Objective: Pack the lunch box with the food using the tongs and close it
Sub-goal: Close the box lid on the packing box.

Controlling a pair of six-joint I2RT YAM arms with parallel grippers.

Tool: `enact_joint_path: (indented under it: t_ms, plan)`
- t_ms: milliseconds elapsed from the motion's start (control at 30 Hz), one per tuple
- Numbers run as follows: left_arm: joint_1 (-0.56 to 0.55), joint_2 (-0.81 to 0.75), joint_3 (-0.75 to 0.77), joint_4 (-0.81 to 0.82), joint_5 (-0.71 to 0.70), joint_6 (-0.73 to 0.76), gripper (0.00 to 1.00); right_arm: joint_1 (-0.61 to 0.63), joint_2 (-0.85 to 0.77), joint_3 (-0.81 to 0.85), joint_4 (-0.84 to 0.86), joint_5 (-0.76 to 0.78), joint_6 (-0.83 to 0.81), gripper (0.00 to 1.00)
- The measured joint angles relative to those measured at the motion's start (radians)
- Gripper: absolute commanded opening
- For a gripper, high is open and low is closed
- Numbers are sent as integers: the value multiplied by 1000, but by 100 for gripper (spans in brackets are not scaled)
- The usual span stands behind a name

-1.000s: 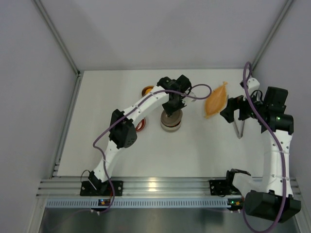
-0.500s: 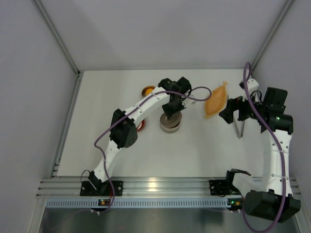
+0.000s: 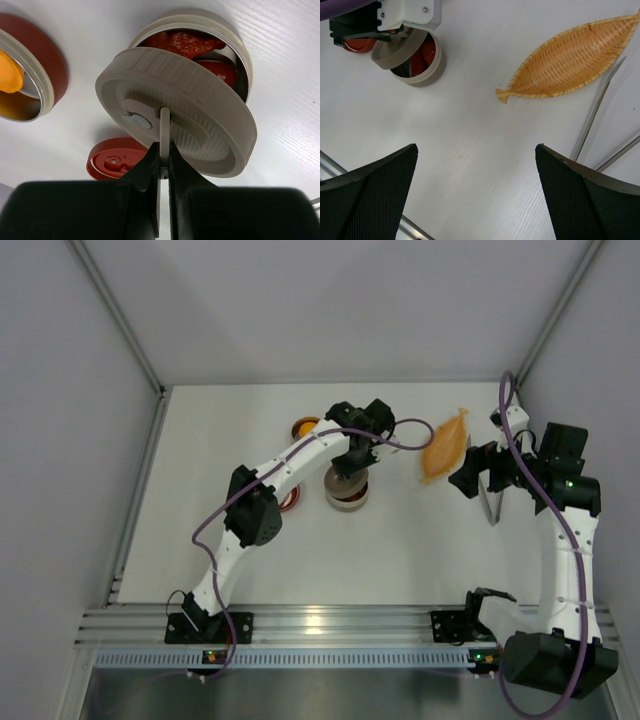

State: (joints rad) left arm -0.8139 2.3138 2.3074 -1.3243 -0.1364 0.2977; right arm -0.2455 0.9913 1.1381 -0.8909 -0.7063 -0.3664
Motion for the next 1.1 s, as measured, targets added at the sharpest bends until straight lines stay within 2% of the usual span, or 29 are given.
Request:
enact_joint_path:
  t_ms: [300, 700, 1100]
  plan:
    - [-21, -7, -13, -1, -40, 13, 0, 0, -1, -2, 0, 0, -9, 99]
    - [-45, 2, -17, -4, -41, 19, 6, -1, -7, -35, -7, 0, -27, 99]
    - [-47, 20, -17, -6, -112, 20, 4, -6, -10, -52, -11, -1, -42, 99]
